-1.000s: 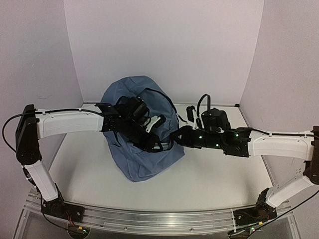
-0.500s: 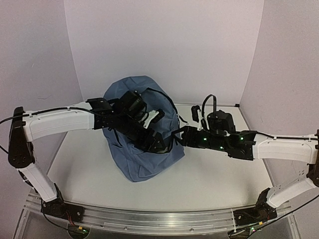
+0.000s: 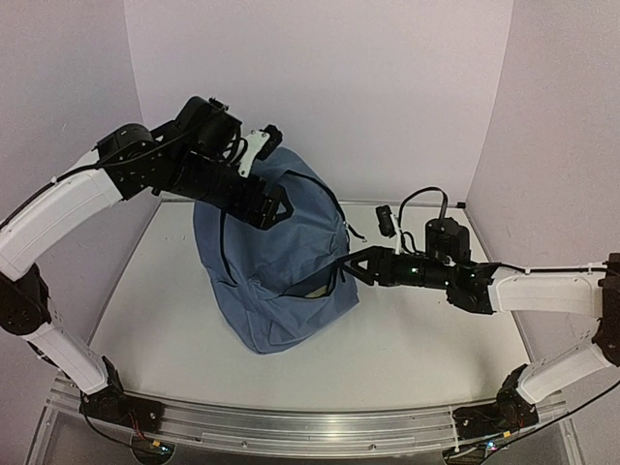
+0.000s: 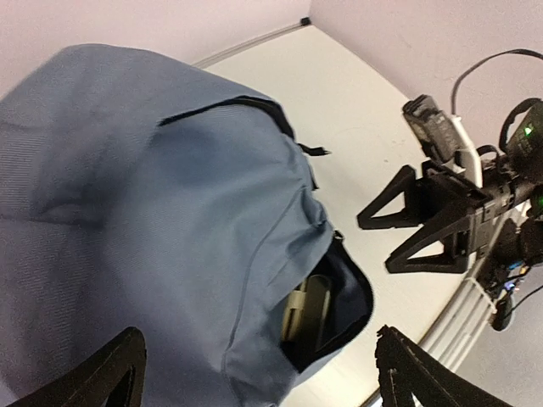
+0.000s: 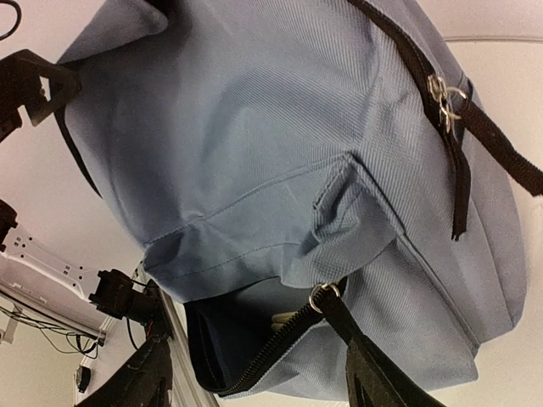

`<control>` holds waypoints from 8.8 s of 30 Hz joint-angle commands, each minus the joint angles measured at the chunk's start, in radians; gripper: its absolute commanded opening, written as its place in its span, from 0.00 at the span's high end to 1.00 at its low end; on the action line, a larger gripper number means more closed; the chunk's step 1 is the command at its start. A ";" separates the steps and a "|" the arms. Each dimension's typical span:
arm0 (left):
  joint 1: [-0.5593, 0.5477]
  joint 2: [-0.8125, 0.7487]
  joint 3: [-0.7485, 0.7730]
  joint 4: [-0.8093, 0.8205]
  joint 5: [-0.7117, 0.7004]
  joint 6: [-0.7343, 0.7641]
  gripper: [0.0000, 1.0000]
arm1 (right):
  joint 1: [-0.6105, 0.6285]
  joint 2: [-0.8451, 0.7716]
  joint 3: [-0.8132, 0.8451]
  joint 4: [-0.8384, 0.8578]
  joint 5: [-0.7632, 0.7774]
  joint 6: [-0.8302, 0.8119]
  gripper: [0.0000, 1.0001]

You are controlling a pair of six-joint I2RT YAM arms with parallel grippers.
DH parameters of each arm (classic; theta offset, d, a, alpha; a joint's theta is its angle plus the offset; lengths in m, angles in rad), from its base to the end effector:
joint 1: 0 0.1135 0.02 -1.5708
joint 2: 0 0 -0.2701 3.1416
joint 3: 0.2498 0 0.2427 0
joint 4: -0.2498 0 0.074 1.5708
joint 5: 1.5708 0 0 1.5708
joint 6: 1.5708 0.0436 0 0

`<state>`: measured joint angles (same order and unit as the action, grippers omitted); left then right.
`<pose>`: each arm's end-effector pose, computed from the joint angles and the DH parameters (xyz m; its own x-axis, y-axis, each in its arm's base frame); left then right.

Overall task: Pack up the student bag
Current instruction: Adjust the student bag at the center of the board, then zip the student bag at the center of the board.

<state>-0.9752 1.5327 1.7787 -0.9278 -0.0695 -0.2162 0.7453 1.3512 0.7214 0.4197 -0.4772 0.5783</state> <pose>0.1789 -0.2586 0.4248 -0.5160 0.3799 -0.7678 0.7012 0.7021 -0.1238 0.2045 0.2160 0.2636 -0.6381 0.0719 -0.7666 -0.6971 0.3689 0.6148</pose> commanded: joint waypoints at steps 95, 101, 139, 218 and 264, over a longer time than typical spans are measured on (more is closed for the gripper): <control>0.101 -0.136 -0.110 0.008 -0.209 0.039 1.00 | 0.268 0.247 0.241 -0.170 0.062 -0.098 1.00; 0.102 -0.232 -0.244 0.165 -0.102 0.176 1.00 | 0.287 0.076 0.213 -0.228 0.242 -0.082 0.49; 0.123 -0.072 -0.232 0.179 -0.194 -0.060 1.00 | 0.147 -0.044 0.177 -0.148 0.389 -0.191 1.00; 0.067 -0.066 -0.619 0.551 0.273 -0.272 0.74 | 0.340 0.223 0.392 -0.065 0.757 0.029 1.00; 0.223 -0.149 -0.784 0.631 -0.072 -0.545 1.00 | 0.349 0.122 0.258 -0.146 1.005 0.052 1.00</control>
<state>-0.8838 1.4559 1.0340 -0.2226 0.0268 -0.7256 1.1013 1.5776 1.0012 0.2728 0.3735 0.6296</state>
